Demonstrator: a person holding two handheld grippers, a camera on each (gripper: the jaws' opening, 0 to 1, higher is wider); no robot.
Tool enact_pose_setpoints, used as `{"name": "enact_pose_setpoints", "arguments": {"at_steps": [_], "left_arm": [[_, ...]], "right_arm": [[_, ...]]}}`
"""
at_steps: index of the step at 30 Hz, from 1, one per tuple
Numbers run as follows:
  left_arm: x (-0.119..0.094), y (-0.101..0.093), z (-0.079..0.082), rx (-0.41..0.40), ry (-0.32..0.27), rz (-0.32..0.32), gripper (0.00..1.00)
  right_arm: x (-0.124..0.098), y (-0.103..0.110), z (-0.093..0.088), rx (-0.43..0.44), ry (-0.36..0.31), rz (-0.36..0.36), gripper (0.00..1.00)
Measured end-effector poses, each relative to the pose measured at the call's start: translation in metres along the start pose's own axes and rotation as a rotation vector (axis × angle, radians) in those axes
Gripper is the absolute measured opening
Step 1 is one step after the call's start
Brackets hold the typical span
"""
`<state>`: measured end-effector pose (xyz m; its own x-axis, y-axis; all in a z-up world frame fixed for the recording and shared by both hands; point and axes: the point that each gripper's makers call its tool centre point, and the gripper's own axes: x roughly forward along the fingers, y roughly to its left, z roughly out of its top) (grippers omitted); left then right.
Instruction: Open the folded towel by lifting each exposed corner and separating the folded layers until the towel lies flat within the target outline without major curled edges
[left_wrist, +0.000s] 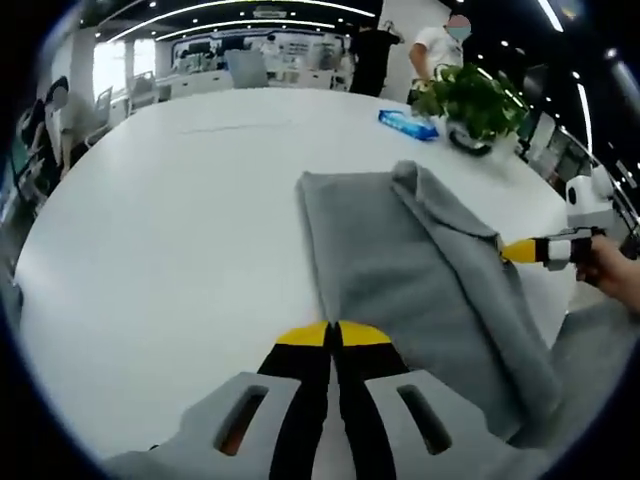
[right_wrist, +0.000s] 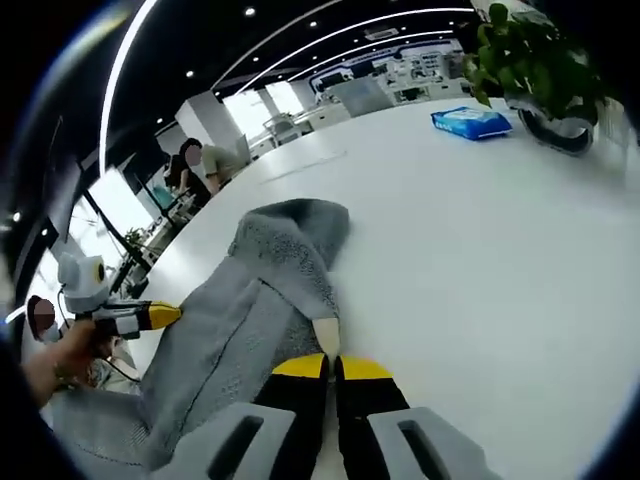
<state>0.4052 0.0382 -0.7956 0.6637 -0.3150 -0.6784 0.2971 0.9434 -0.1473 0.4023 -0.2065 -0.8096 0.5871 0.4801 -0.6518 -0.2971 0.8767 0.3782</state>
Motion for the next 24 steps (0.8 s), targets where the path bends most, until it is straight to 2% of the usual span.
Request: {"name": "enact_pose_setpoints", "arguments": {"at_steps": [4,6,10,13,14,16,21,24], "left_arm": [[0.000,0.003,-0.004,0.010,0.014,0.015,0.01],[0.000,0.005,-0.005,0.019,0.023,0.028,0.01],[-0.001,0.011,-0.007,0.045,0.032,0.063,0.01],[-0.003,0.022,-0.011,0.122,0.061,0.126,0.01],[-0.004,0.026,-0.011,0.161,0.067,0.156,0.01],[-0.004,0.026,-0.011,0.192,0.069,0.164,0.01],[-0.004,0.033,-0.014,0.197,0.080,0.187,0.01],[-0.006,0.041,-0.016,0.154,0.081,0.200,0.01]], "right_arm": [[-0.001,-0.009,0.000,-0.058,0.013,-0.050,0.00],[-0.004,-0.018,-0.003,-0.140,0.043,-0.096,0.00],[-0.006,-0.021,-0.004,-0.223,0.057,-0.133,0.00],[-0.006,-0.022,-0.004,-0.229,0.062,-0.139,0.00],[-0.006,-0.024,-0.005,-0.258,0.070,-0.154,0.00],[-0.007,-0.026,-0.004,-0.275,0.073,-0.162,0.00],[-0.010,-0.034,-0.004,-0.316,0.086,-0.191,0.00],[-0.015,-0.043,-0.004,-0.306,0.092,-0.213,0.00]]}}
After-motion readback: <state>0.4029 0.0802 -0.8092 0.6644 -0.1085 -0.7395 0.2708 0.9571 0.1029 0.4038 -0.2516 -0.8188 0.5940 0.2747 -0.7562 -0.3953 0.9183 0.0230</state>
